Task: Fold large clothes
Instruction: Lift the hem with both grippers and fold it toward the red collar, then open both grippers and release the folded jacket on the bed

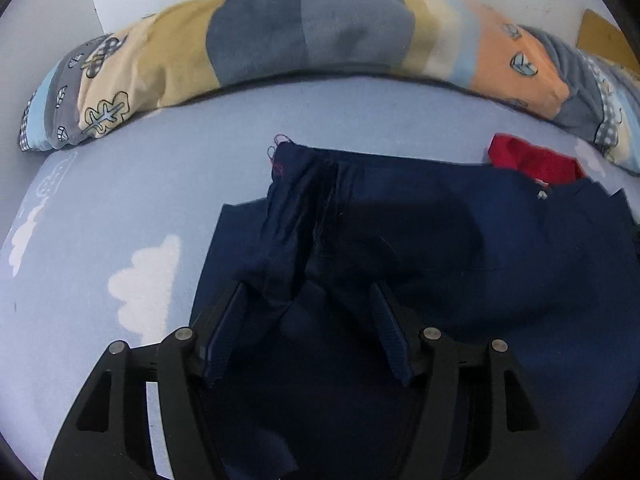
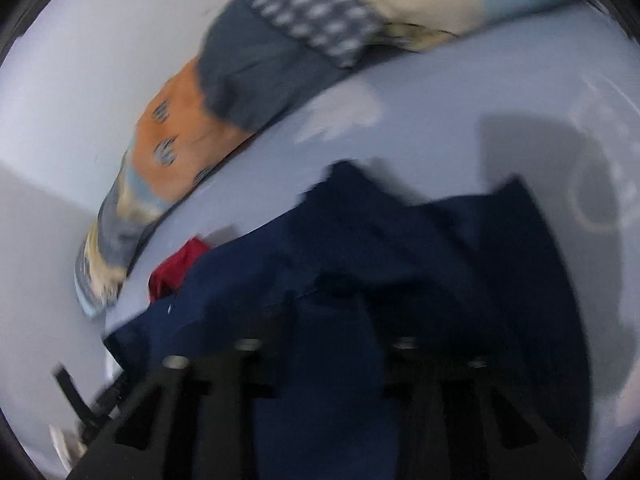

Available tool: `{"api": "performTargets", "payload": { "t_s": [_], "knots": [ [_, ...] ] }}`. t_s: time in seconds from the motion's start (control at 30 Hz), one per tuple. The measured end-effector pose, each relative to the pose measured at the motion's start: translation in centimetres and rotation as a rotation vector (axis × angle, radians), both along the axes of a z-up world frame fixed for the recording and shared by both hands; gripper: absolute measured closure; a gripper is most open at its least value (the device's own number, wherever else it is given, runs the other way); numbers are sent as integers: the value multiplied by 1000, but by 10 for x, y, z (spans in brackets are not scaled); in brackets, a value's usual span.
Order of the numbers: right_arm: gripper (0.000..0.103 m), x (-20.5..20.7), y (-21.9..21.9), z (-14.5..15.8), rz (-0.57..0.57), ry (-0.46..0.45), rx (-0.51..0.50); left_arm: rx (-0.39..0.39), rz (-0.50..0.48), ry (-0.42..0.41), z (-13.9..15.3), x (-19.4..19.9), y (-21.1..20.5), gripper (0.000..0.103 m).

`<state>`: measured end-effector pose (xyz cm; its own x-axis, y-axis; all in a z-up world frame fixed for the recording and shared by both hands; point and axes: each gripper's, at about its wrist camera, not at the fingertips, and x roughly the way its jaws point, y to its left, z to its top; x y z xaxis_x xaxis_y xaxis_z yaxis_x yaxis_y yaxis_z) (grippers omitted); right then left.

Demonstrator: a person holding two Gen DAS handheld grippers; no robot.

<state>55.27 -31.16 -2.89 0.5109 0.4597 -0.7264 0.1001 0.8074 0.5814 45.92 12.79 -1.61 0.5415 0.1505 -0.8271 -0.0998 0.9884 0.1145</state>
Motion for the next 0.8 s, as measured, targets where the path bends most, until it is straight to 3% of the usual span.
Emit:
{"api": "performTargets", "payload": {
  "t_s": [0.07, 0.13, 0.2, 0.3, 0.43, 0.53, 0.6, 0.63, 0.67, 0.73, 0.8],
  "knots": [
    [74, -10, -4, 14, -29, -10, -40, 24, -12, -35, 13, -9, -6, 40],
    [68, -33, 6, 38, 48, -98, -101, 27, -53, -73, 30, -24, -17, 40],
    [59, -57, 15, 53, 105, -134, -100, 57, -83, -114, 45, -41, -31, 40],
    [58, -93, 33, 63, 177, -146, -69, 78, -132, -151, 63, -67, -55, 40],
    [58, -136, 52, 65, 231, -150, -121, 91, -196, -179, 75, -98, -83, 37],
    [59, -159, 55, 48, 218, -109, -141, 65, -206, -132, 64, -109, -89, 30],
    [60, -174, 38, 29, 167, -45, -130, 52, -168, -23, 39, -103, -77, 30],
    [62, -180, 24, 20, 122, -16, -118, 52, -114, 70, 21, -100, -65, 29],
    [65, -182, 16, 15, 89, -2, -117, 11, -70, 125, 10, -101, -53, 27],
    [67, -201, -13, 13, -41, 25, -81, -148, 12, 120, 13, -115, -17, 25],
    [65, -220, -26, 18, -98, 35, -64, -109, 43, 114, 23, -129, -4, 25]
  ]
}}
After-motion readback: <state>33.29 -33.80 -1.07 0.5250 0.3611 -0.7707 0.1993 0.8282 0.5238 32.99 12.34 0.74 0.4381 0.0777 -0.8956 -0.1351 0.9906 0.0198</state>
